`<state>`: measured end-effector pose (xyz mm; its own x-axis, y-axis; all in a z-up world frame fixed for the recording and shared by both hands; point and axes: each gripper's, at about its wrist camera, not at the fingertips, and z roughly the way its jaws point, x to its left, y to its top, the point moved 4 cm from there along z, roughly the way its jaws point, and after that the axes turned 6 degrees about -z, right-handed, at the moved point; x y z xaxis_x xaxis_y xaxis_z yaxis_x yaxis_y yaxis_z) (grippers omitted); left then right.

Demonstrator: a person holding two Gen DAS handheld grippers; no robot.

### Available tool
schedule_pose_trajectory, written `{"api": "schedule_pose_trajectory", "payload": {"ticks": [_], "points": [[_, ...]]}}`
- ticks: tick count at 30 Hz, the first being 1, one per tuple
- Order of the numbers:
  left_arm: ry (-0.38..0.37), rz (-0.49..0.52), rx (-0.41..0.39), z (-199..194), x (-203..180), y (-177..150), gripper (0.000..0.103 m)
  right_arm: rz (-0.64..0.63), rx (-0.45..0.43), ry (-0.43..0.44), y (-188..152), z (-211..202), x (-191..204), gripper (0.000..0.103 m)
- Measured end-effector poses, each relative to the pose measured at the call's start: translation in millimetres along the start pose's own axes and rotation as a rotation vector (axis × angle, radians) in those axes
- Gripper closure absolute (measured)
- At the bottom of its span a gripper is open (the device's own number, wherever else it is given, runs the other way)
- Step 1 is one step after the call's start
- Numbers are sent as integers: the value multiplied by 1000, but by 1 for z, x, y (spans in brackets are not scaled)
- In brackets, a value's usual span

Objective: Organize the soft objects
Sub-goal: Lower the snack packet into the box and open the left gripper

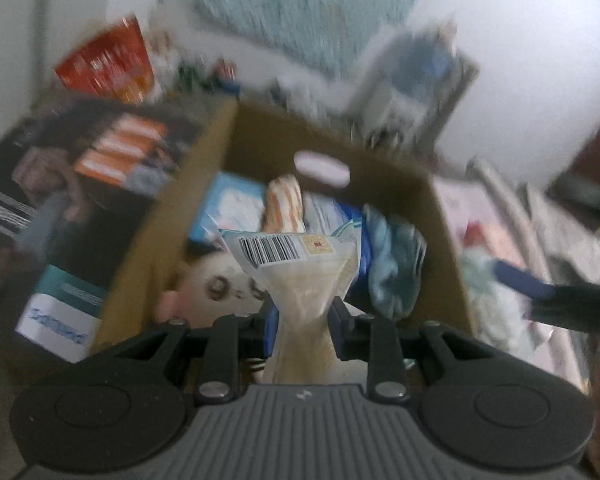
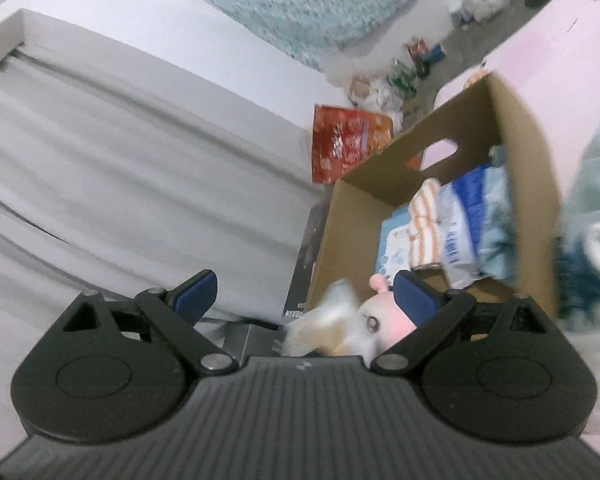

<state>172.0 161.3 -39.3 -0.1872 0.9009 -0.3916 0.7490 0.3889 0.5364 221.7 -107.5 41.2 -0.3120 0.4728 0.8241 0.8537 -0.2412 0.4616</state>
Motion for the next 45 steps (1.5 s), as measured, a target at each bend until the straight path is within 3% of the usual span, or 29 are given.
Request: {"api": "schedule_pose_trajectory", "payload": {"ticks": [7,14,21,28,34,39,45], "points": [[24,55,134,77,-30,5,75,-18,-68,-35,-11,-66,-30,8],[72,69,201,115,-34,0,75,31,-102,-65,-16,-87,-62,8],[146,49,216,108,-21,-3,78,32,-93,-57,-17,-84,-67,8],[198,110,204,106,-33,-7,75,23,-99,-57,-18,-79,-65,8],[148,87,180,94,-41,-6,44,18,-135,-78,-19,-100,-68,6],[148,85,138,74,-51,-5,32,16,-185,-94,-21,-127,-73,6],[134,131,2,24,-68,-5,23,0,-263,-135,-28,-177,-87,4]]}}
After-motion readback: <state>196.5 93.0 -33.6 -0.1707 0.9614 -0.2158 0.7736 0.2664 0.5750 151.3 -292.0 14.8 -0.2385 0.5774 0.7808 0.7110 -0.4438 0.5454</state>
